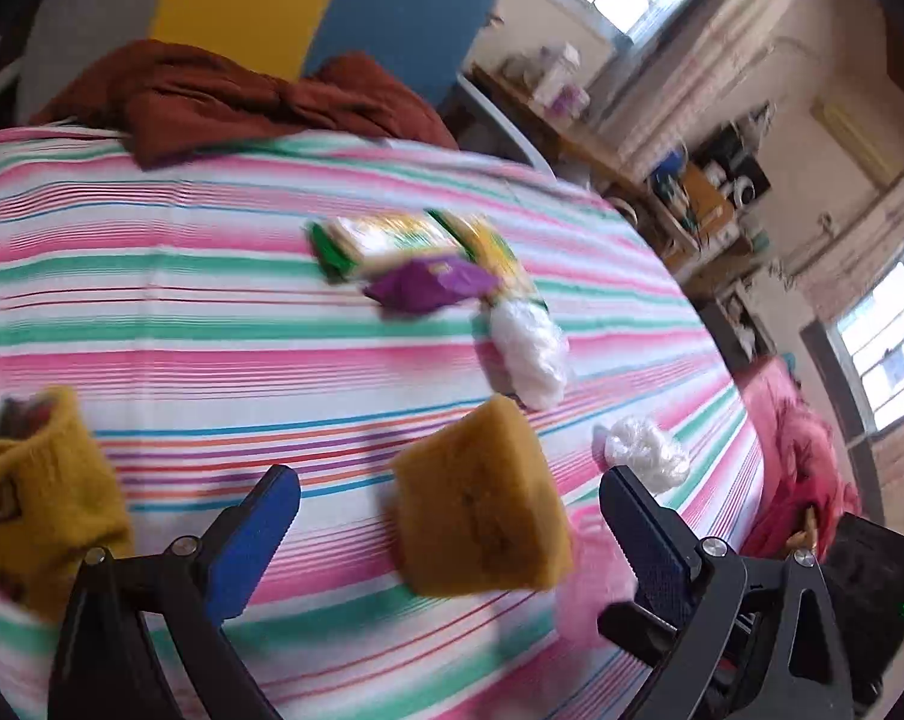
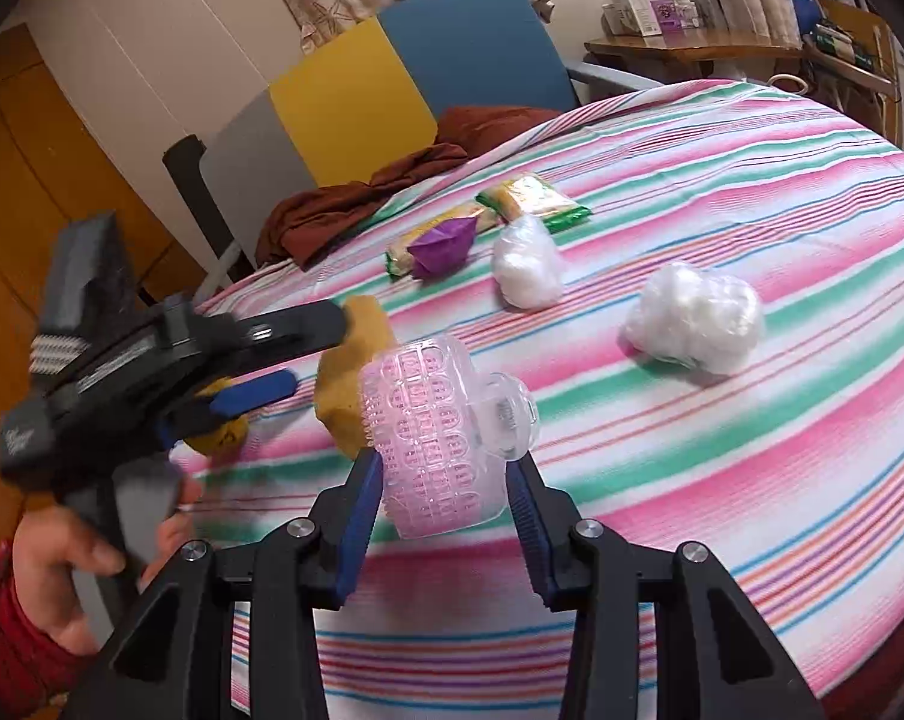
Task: Organize objects
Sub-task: 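Grasp the yellow sponge with the left tool, then carry the pink roller and yellow sponge over the gold tray with both tools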
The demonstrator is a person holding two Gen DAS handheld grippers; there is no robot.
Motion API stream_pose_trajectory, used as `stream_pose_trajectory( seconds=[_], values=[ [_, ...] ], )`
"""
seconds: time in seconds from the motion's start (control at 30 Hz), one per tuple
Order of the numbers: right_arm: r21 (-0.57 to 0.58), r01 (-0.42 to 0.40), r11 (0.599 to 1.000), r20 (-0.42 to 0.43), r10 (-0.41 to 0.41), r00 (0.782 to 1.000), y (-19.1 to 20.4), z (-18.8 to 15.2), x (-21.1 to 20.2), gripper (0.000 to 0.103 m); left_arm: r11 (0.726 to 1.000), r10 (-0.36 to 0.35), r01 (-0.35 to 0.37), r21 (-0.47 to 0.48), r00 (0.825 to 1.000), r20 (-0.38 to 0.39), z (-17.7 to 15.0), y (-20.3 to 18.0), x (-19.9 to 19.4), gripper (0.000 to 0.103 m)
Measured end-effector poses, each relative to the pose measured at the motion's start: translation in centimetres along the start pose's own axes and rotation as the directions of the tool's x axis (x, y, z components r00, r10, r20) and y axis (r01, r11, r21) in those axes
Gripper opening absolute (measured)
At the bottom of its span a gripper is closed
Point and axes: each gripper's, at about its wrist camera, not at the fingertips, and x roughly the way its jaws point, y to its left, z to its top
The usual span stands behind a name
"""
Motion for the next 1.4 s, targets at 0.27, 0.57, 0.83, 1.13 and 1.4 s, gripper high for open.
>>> stream_pose_trajectory(
  seconds=[0.27,0.57,0.83,1.13,1.4],
  values=[
    [0.0,0.064,0.998,-0.006,-0.064,0.998,-1.4,-0.4,-0.8,0.042,0.998,-0.034,0.039,0.049,0.994,-0.099,-0.9,-1.5,3.3,0.069],
    [-0.039,0.185,0.982,0.011,-0.185,0.983,-2.0,-0.7,-2.0,0.042,0.991,-0.046,0.055,0.123,0.996,-0.073,-3.0,-2.4,1.9,0.054],
    [-0.093,0.214,0.972,-0.035,-0.218,0.975,-1.1,-0.6,0.0,0.05,0.991,-0.064,0.069,0.113,0.997,-0.049,-3.8,-1.2,-0.1,0.054],
    [-0.064,0.196,0.979,0.0,-0.196,0.981,-0.7,-1.2,-1.0,0.047,0.99,-0.095,0.096,0.106,0.995,-0.009,-5.2,-1.1,-2.7,0.054],
    [-0.09,0.15,0.985,0.023,-0.149,0.989,2.4,-1.5,-3.2,0.047,0.982,-0.146,0.138,0.126,0.988,0.057,-6.6,-0.8,-7.5,0.054]
  ],
)
